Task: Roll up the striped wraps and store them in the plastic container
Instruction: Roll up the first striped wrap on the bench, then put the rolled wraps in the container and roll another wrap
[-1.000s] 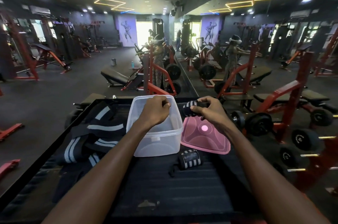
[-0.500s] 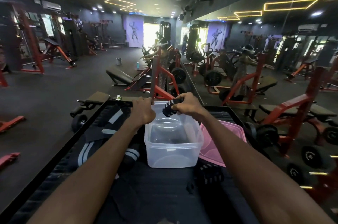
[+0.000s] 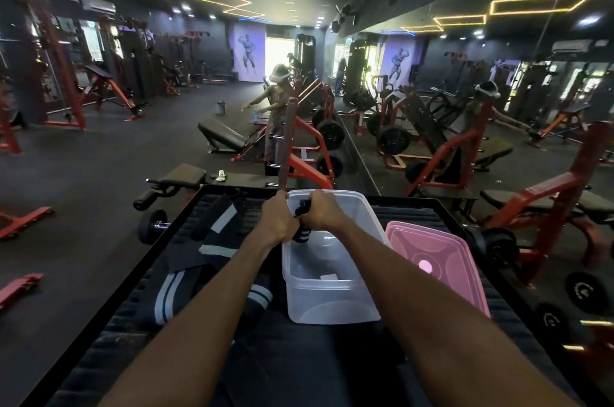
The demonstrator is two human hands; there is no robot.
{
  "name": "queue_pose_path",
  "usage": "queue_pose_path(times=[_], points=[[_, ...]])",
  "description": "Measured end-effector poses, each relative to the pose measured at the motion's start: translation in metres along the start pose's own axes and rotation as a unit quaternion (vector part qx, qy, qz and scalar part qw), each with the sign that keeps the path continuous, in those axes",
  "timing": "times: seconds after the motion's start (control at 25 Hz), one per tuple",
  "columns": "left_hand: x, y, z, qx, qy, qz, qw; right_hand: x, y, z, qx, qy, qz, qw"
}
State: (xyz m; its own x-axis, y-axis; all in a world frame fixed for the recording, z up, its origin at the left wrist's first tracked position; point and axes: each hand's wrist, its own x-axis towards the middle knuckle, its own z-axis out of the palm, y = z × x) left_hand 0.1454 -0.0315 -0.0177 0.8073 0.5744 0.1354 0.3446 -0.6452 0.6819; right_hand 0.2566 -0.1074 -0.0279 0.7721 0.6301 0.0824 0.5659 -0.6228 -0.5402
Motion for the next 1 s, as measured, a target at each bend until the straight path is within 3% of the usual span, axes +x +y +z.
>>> queue_pose_path(times=[0.36, 0.52, 0.68, 0.84, 1.0], points=[[0.000, 0.000, -0.001, -0.011, -0.011, -0.009, 1.000, 0.004, -0.002, 0.008, -0.060, -0.010, -0.005, 0.998], [0.000, 0.002, -0.005, 0.059, -0.024, 0.020, 0.998, -0.013, -0.002, -0.019, -0.061, 0.012, -0.037, 0.997], [-0.008, 0.020, -0.006, 0.142, 0.018, 0.031, 0.989, -0.038, 0.009, -0.065, -0.063, 0.060, -0.057, 0.995], [-0.030, 0.059, -0.001, 0.165, 0.055, 0.144, 0.974, -0.077, 0.035, -0.107, -0.061, 0.084, -0.020, 0.994], [-0.061, 0.091, 0.019, 0.193, 0.030, 0.278, 0.941, -0.117, 0.067, -0.129, -0.057, 0.066, 0.060, 0.994]])
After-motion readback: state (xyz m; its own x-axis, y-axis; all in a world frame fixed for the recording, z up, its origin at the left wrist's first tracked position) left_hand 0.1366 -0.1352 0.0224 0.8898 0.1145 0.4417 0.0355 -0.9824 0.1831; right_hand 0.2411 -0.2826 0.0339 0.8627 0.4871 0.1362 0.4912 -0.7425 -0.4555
